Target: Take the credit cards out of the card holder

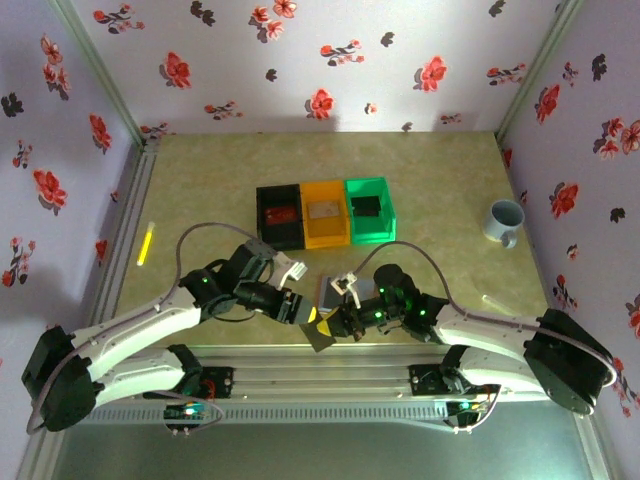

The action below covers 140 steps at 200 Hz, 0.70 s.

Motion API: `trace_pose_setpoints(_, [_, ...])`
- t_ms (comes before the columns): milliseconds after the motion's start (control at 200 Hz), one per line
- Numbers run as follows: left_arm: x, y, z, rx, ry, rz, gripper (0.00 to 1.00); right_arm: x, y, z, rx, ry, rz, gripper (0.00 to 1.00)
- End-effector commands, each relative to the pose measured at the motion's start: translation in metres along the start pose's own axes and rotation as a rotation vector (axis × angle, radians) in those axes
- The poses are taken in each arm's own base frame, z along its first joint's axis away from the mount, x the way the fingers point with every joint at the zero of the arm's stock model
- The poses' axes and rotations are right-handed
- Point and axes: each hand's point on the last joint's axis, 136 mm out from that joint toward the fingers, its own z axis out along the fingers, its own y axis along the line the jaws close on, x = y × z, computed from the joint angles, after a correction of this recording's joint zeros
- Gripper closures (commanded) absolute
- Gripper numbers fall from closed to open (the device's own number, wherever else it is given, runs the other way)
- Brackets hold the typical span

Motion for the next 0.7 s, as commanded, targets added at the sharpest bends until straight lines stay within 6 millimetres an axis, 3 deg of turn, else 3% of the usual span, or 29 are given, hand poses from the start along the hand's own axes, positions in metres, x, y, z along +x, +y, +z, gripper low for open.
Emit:
trace_pose_setpoints(0, [0.004, -0.01, 0.002, 0.048, 0.021, 0.019, 0.59, -0.006, 0.017, 0.0, -0.07, -0.003, -0.055, 1.0])
trace_pose_setpoints(255, [0.007, -0.014, 0.004, 0.063, 0.037, 0.026, 0.79, -0.006, 0.026, -0.001, -0.107, -0.001, -0.068, 1.0])
trace_pose_setpoints(540, [0.007, -0.018, 0.002, 0.075, 0.031, 0.032, 1.0, -0.005, 0.022, -0.001, -0.079, -0.002, -0.07, 1.0])
trace_pose_setpoints(695, [0.005, -0.023, -0.004, 0.084, 0.009, 0.053, 1.0, -0.008, 0.01, -0.009, 0.029, -0.041, -0.088, 0.64])
